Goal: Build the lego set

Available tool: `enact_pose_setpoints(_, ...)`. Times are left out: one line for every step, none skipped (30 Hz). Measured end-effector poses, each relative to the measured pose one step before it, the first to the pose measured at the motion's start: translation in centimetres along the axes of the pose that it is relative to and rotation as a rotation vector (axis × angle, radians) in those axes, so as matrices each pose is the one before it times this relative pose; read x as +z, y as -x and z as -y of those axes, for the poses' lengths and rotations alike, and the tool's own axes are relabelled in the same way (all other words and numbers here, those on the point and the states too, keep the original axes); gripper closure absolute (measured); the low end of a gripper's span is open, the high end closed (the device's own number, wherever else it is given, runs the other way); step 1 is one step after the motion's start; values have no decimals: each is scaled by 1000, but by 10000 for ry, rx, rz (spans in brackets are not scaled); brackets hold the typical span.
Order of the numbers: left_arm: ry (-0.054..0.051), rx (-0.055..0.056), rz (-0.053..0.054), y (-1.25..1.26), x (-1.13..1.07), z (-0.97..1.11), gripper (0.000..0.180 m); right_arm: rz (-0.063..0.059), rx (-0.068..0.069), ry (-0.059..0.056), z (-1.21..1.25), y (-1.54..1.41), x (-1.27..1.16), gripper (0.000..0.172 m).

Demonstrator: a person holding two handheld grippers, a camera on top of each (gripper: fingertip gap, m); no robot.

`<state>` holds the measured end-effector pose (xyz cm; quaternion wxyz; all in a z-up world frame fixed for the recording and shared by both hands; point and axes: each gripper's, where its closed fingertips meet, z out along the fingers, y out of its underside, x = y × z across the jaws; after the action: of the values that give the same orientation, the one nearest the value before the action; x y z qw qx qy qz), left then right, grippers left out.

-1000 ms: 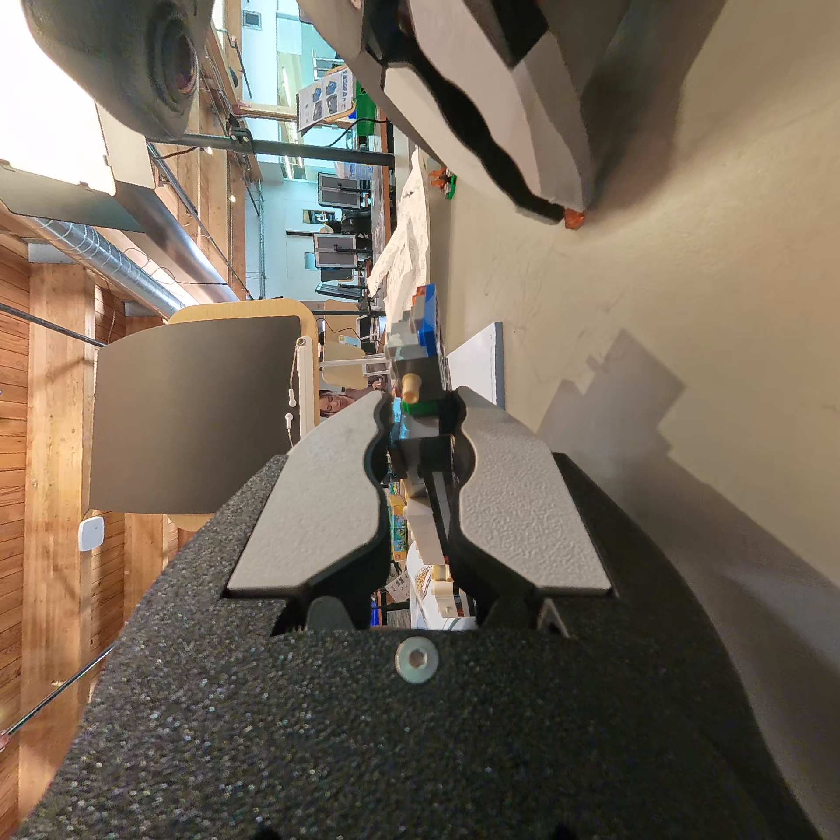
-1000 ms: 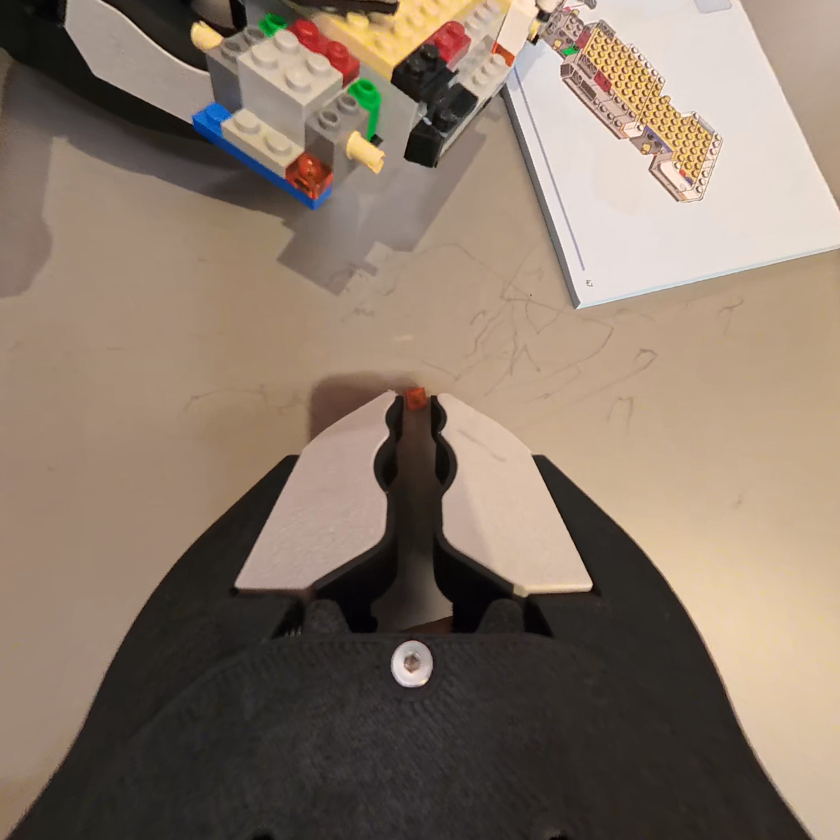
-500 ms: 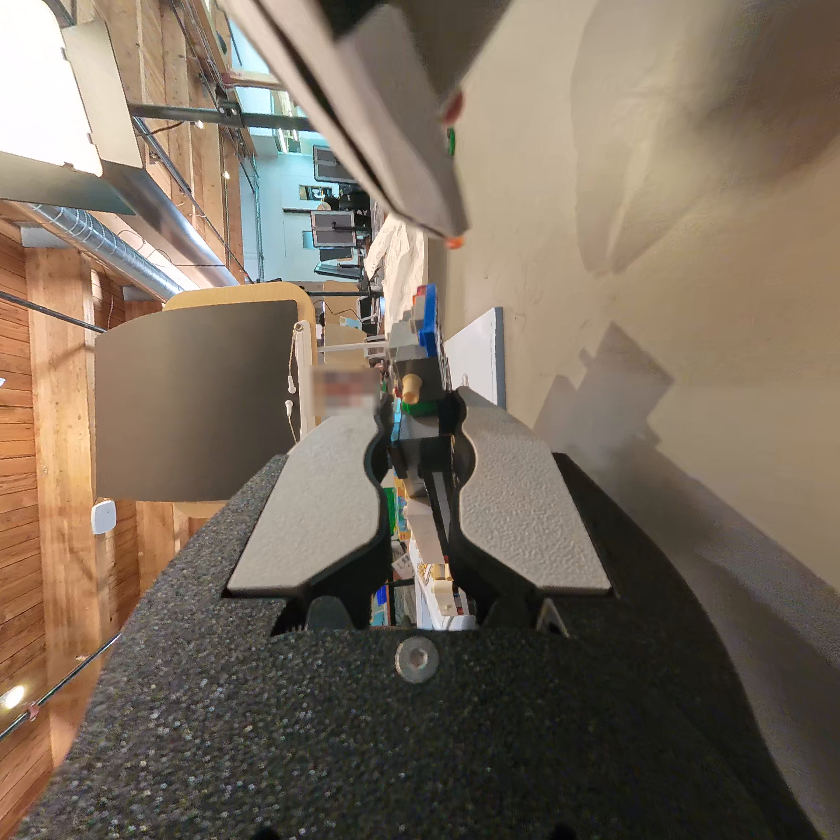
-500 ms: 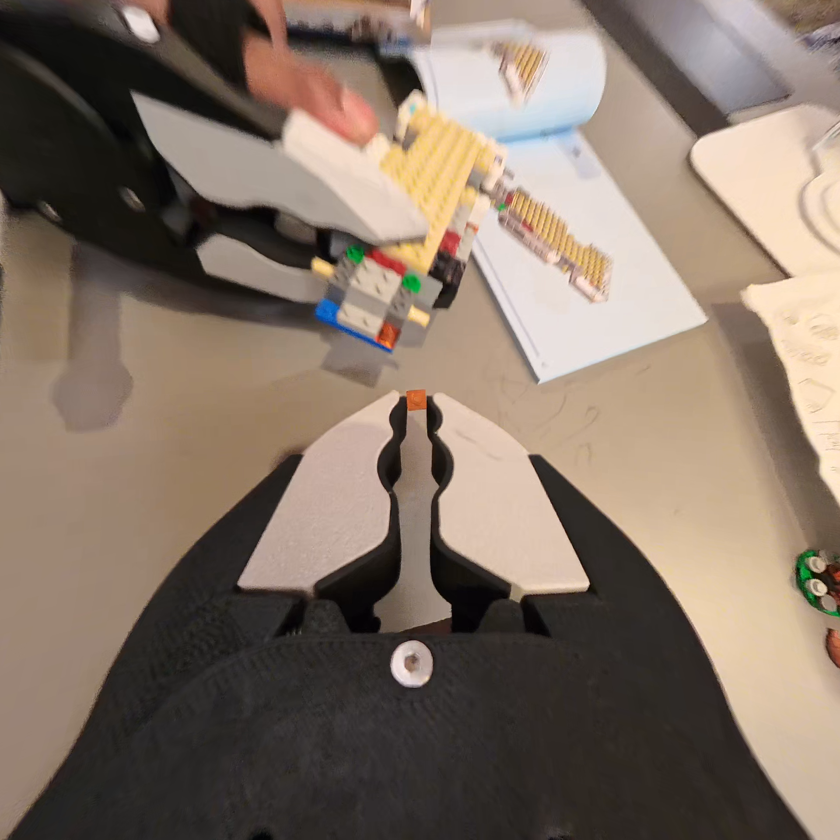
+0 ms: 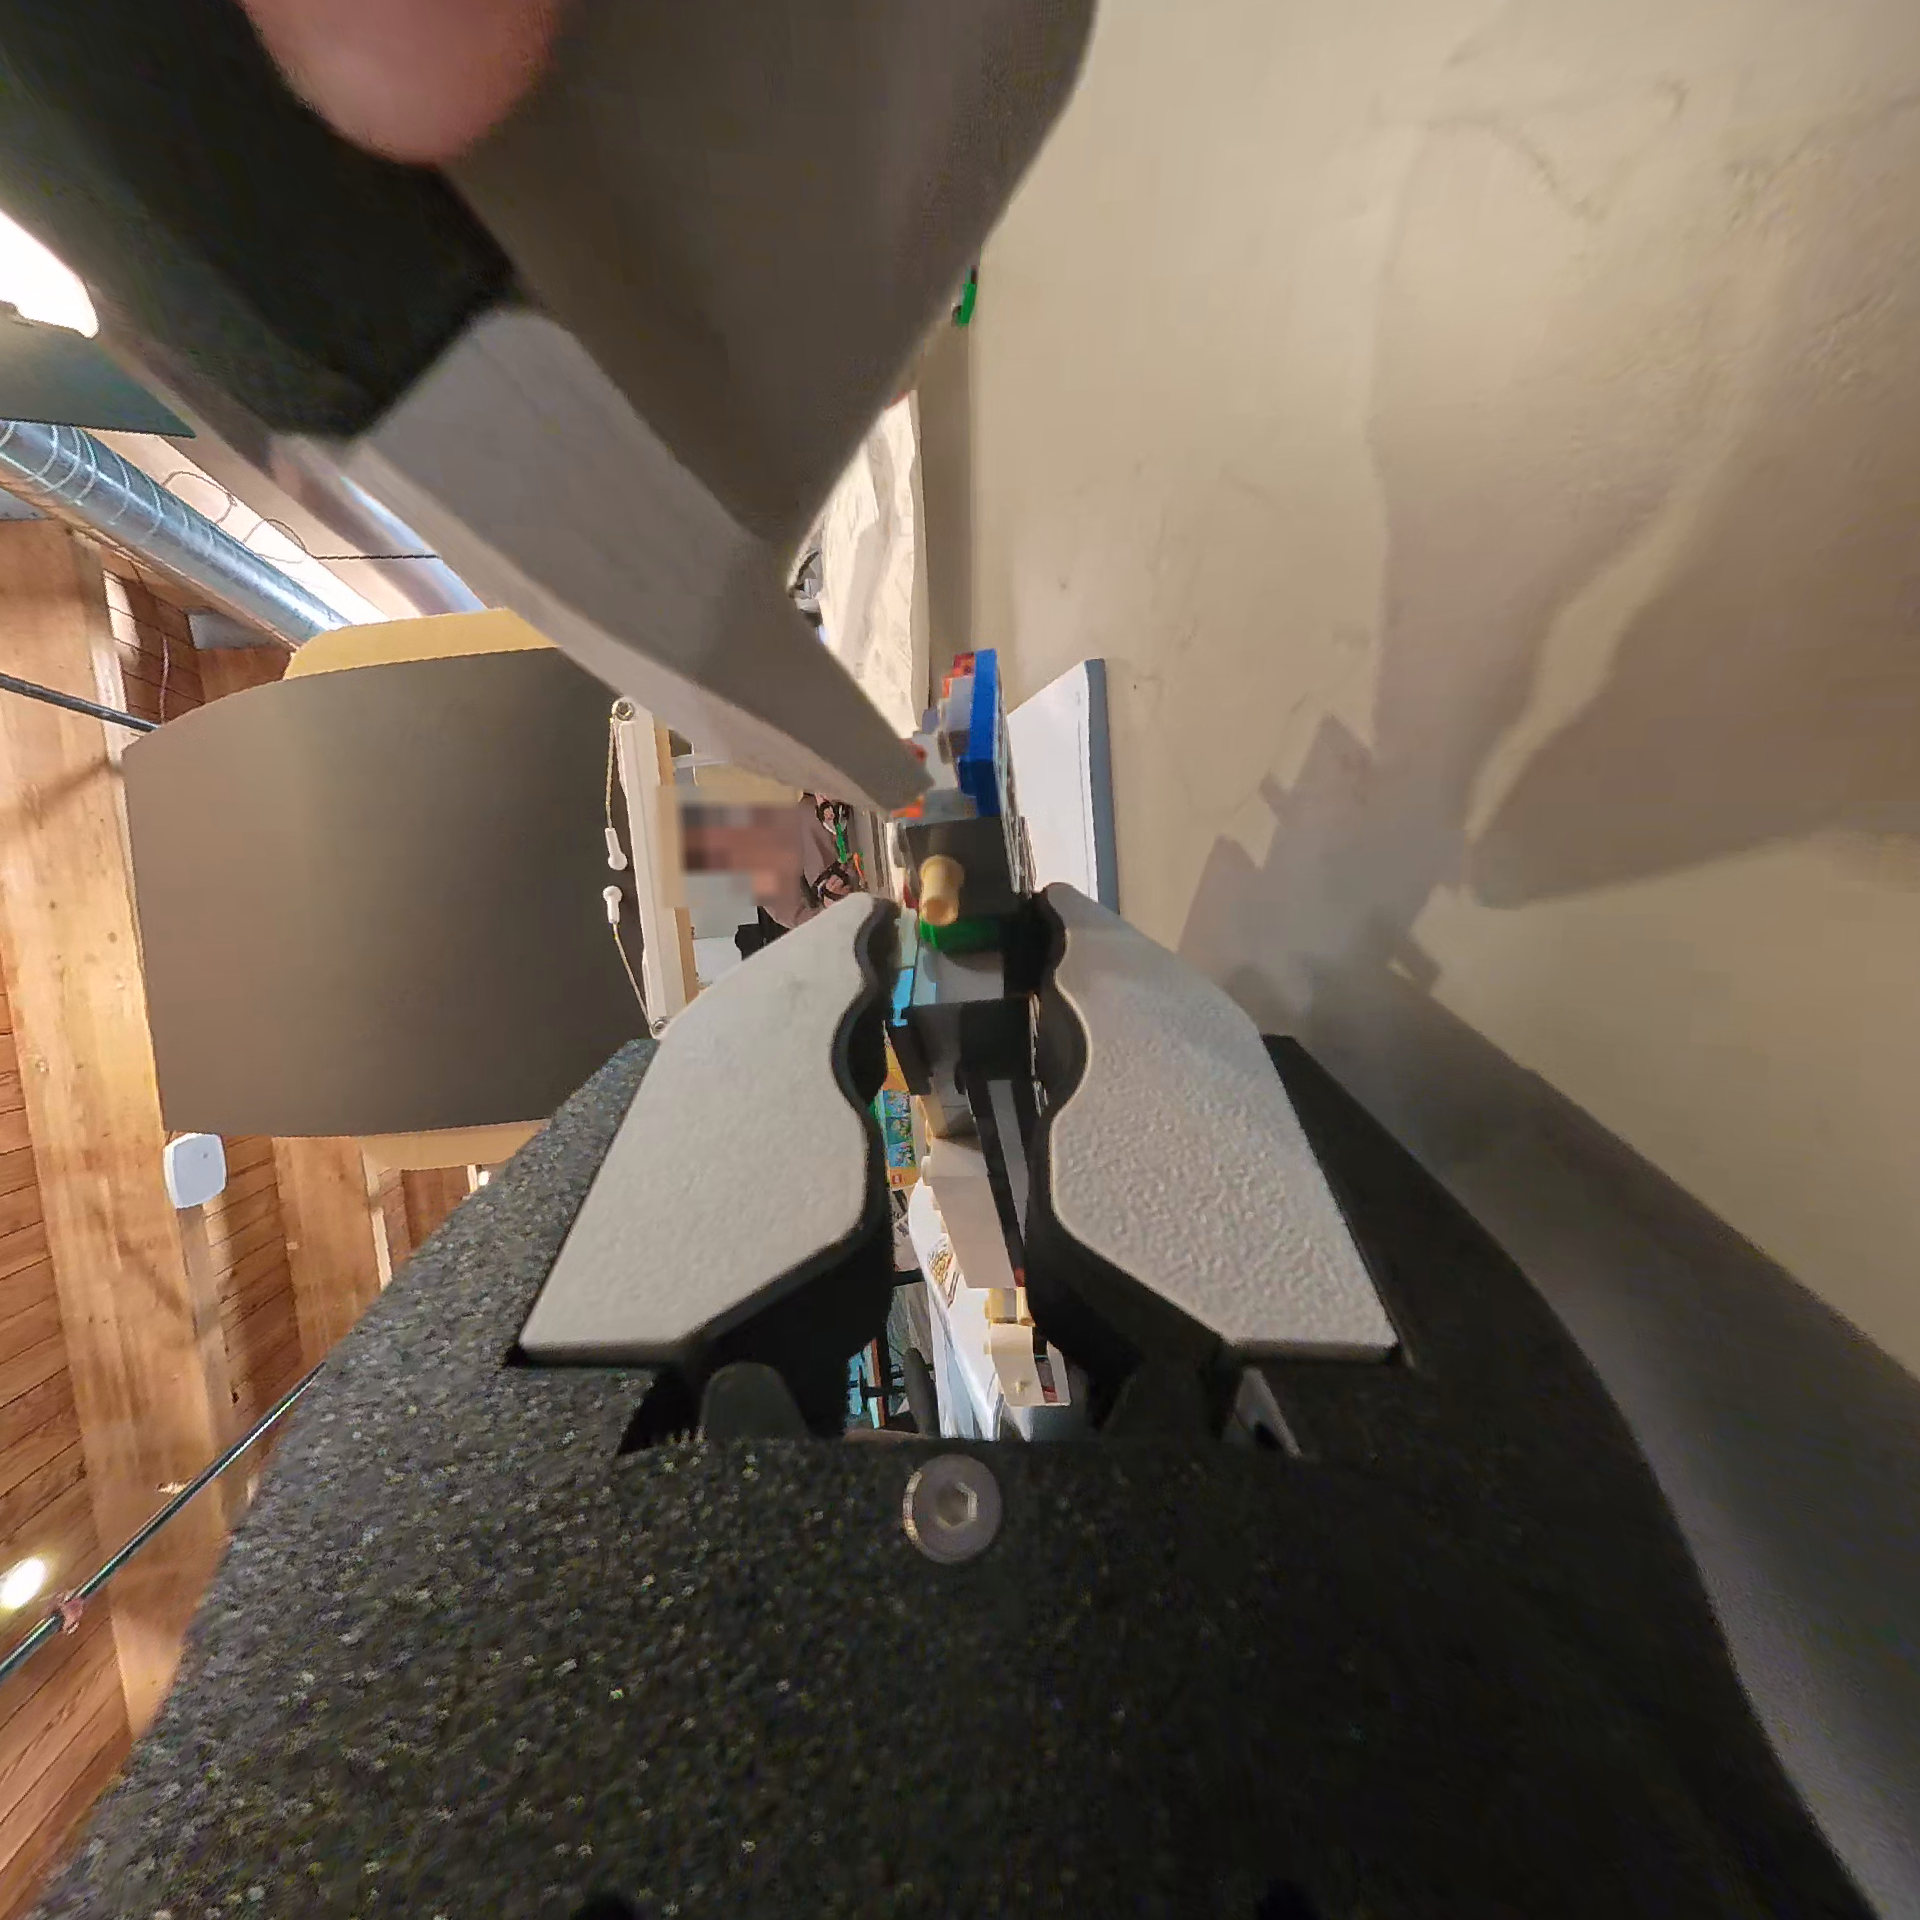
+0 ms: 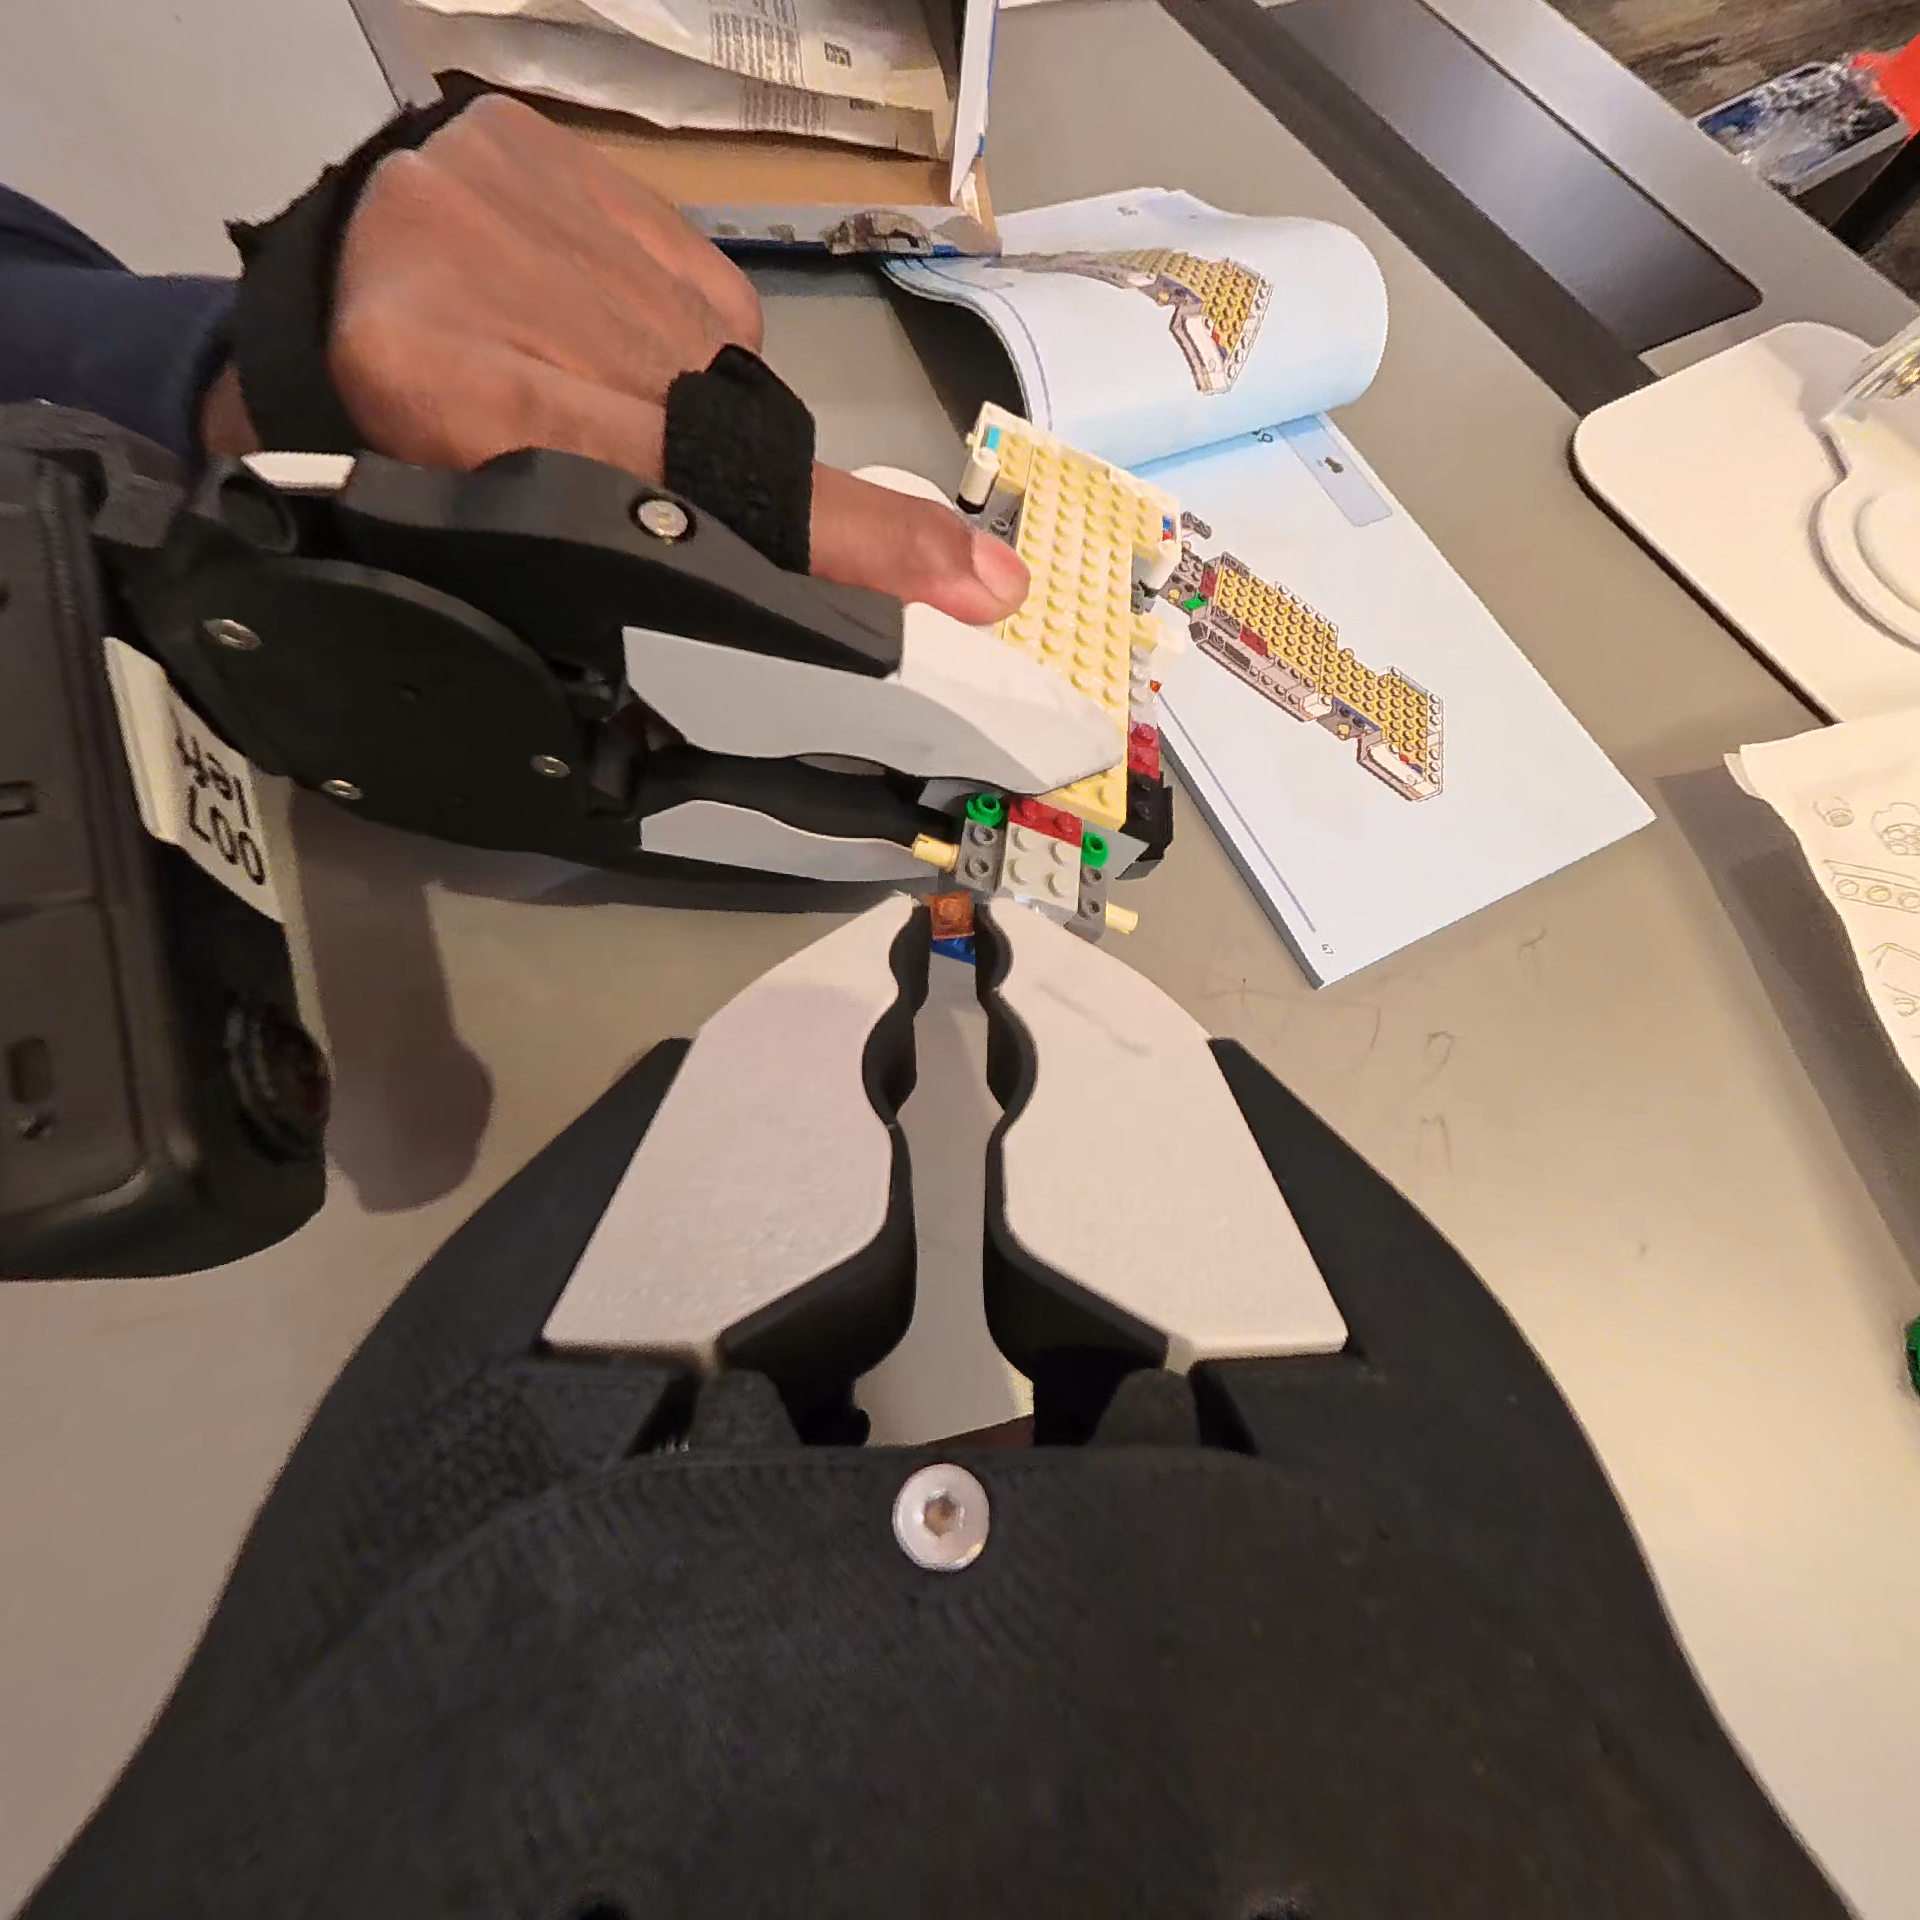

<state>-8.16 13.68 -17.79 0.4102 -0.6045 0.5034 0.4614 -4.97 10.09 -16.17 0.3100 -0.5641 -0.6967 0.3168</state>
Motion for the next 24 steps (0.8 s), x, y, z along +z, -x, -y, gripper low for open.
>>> enact_pose_setpoints(-18, -20, -17, -8, -39, 48, 156, -58, -20, 79, -105, -24, 112, 164)
enact_pose_setpoints(-7, -7, -12, -1, -36, 34, 156, -57, -18, 66, -79, -30, 100, 164)
enact_pose_setpoints(14, -28, -12, 5, -10, -15, 156, -55, -20, 17, -7, -41, 49, 164)
enact_pose_setpoints(-2, -31, -13, 18, -20, -17, 156, -35, 3, 15, 0, -21, 43, 164)
enact_pose_setpoints(3, -8, -18, -2, -17, -13, 156, -5, 20, 12, 9, 1, 23, 164)
enact_pose_setpoints(4, 0, -8, 1, -2, -24, 156, 16, 15, 9, -2, 27, 23, 164)
enact_pose_setpoints(4, -1, -5, -1, -16, 4, 156, 23, -13, 9, -10, 49, 24, 164)
enact_pose_setpoints(-2, -1, -5, -1, -12, 11, 156, 7, -19, 6, -21, 26, 24, 164)
enact_pose_setpoints(-17, -19, -18, -21, -5, 41, 156, -4, -8, 15, -31, -2, 38, 164)
enact_pose_setpoints(-16, -19, -18, -22, -6, 40, 156, -8, 5, 11, -19, -18, 20, 164)
enact_pose_setpoints(-13, -12, -17, -24, -6, 35, 156, -3, 1, 6, -10, -4, 10, 164)
enact_pose_setpoints(-16, -16, -14, -23, -2, 29, 156, -2, -10, -7, 10, -9, -9, 164)
enact_pose_setpoints(-12, -10, -12, -13, 4, 26, 156, -9, -8, -15, 22, -16, -18, 164)
enact_pose_setpoints(-7, -8, -7, -4, 4, -1, 156, -9, -9, -11, 18, -26, -35, 163)
enact_pose_setpoints(3, -8, -8, -14, 7, -3, 156, -10, -16, -15, 17, -22, -25, 163)
enact_pose_setpoints(4, -7, -3, 5, 7, -23, 156, -12, -19, -7, 7, -26, -31, 163)
enact_pose_setpoints(-3, -9, 0, 6, 11, -4, 156, -8, -35, 8, -13, -24, -27, 163)
enact_pose_setpoints(4, -12, -6, -2, 7, -23, 156, -9, -67, -4, -4, -15, -32, 163)
enact_pose_setpoints(3, -15, -7, 6, 14, -20, 156, -5, -114, -11, -10, 3, -56, 162)
enact_pose_setpoints(-1, -4, -8, -11, 3, -19, 156, -6, -198, -31, 7, 17, -69, 161)
enact_pose_setpoints(9, -8, -9, -2, 5, -39, 156, 9, -352, -82, 47, 65, -103, 160)
enact_pose_setpoints(4, -6, -14, 4, 7, -42, 156, 1, -518, -131, 80, 102, -106, 158)
enact_pose_setpoints(2, -3, -8, 1, 1, -42, 156, -78, -621, -158, 80, 50, -120, 157)
enact_pose_setpoints(2, -20, -8, 20, 3, -38, 156, -149, -709, -176, 74, -15, -101, 154)
